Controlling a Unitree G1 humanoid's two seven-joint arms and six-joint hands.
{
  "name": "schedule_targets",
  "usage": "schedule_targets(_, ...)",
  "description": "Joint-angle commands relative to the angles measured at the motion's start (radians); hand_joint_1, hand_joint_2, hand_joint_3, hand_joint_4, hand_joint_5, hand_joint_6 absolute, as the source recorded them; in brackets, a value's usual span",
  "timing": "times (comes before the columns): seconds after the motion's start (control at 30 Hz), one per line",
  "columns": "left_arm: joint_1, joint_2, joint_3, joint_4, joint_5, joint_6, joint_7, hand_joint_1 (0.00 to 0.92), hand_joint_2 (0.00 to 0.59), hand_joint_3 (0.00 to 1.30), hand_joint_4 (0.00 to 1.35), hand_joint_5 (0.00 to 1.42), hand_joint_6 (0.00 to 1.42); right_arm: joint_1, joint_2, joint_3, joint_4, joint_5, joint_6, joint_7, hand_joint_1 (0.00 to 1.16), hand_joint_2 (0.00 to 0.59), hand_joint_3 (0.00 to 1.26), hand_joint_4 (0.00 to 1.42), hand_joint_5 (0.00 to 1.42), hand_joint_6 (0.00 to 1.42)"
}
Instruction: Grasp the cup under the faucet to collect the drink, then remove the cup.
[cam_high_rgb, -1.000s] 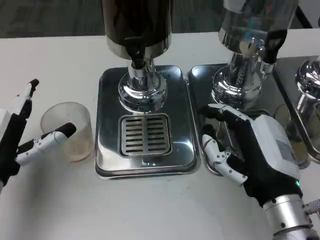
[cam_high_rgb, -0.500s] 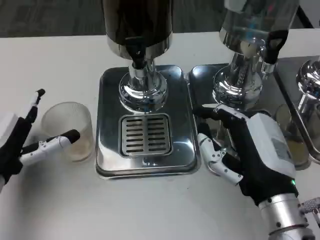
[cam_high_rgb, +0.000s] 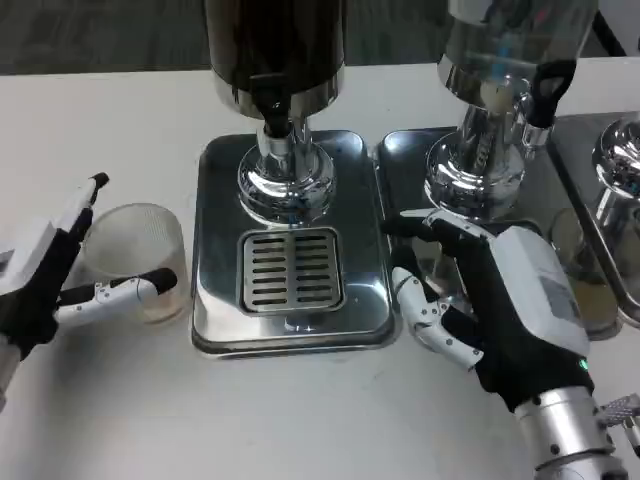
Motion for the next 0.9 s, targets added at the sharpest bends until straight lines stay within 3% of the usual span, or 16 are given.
schedule_targets(0.03, -0.033, -0.002, -0.024, 0.049, 0.013, -0.032, 0.039, 0.167, 0.021, 0.0, 0.0, 0.21, 0.38, -0.004, 0.004, -0.003, 0.001, 0.005, -0.009, -0.014, 0.32, 0.469, 0.43, 0.36, 0.32, 0.36)
schedule_targets(0.37, -0.065, -0.023, -0.067, 0.132, 0.026, -0.096, 0.119, 0.288, 0.088, 0.17, 0.2, 0.53, 0.81, 0.001, 0.004, -0.005, -0.001, 0.006, -0.009, -0.015, 0.32, 0.469, 0.43, 0.37, 0.32, 0.36)
schedule_targets(0.53, -0.07, -0.034, -0.082, 0.153, 0.033, -0.11, 0.154, 0.298, 0.117, 0.27, 0.31, 0.69, 1.06, 0.0, 0.001, -0.007, -0.002, 0.01, -0.011, -0.012, 0.32, 0.469, 0.43, 0.37, 0.32, 0.35)
schedule_targets(0.9, -0.064, -0.04, -0.066, 0.168, 0.011, -0.13, 0.226, 0.287, 0.163, 0.46, 0.55, 0.94, 1.33, -0.003, -0.002, -0.004, -0.001, 0.021, -0.012, -0.007, 0.32, 0.469, 0.43, 0.37, 0.31, 0.31)
